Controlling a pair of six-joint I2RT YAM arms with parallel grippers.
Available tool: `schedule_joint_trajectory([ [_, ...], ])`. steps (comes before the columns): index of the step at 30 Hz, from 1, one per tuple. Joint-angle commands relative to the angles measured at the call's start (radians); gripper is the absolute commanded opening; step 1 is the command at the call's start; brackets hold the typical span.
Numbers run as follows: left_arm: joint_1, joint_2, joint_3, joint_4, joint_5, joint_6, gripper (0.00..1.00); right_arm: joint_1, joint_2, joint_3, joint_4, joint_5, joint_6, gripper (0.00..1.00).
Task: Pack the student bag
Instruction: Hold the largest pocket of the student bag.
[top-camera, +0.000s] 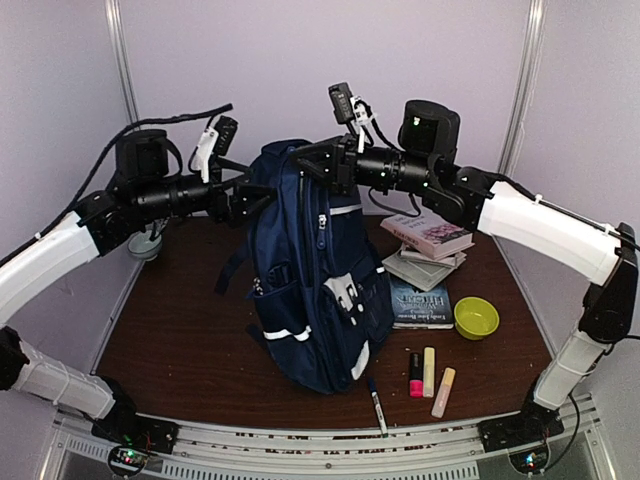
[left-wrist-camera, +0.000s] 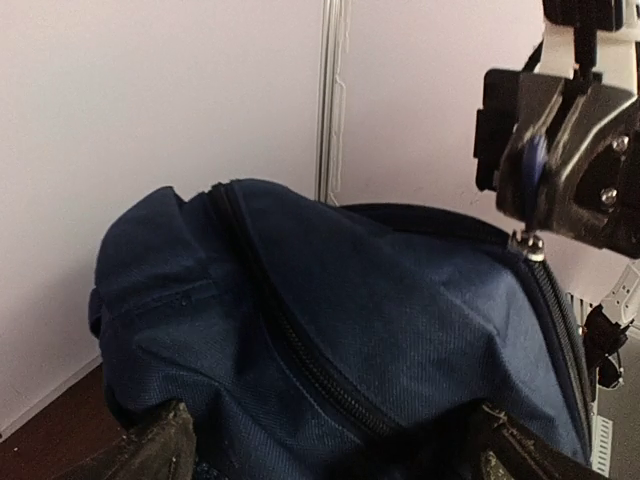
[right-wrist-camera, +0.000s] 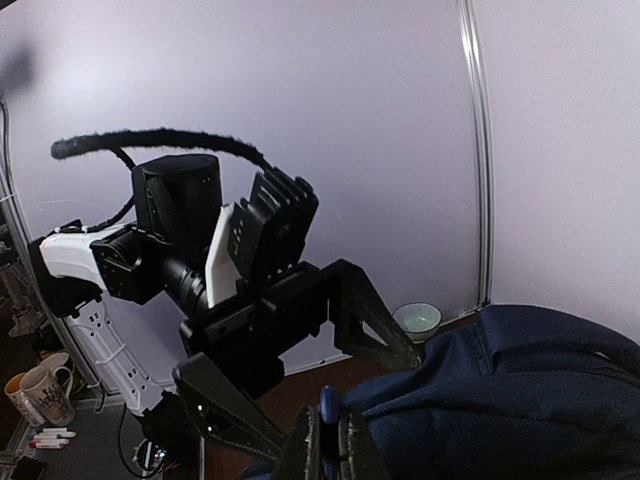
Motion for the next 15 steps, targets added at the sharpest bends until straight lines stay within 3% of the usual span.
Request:
schedule_joint_trajectory([
  [1, -0.002, 0.023, -0.034, 0.106, 0.069, -0.118, 0.98, 0.001, -0.055, -0.001, 0.204, 0.021, 0.038, 0.0],
  [10, -0.009, 0.063, -0.07, 0.246, 0.203, -0.197, 0.98, 0.003, -0.041, -0.021, 0.244, 0.11, 0.06, 0.0],
  [15, -0.021, 0.049, -0.064, 0.249, 0.176, -0.18, 0.98, 0.003, -0.008, 0.0, 0.23, 0.212, 0.074, 0.0],
])
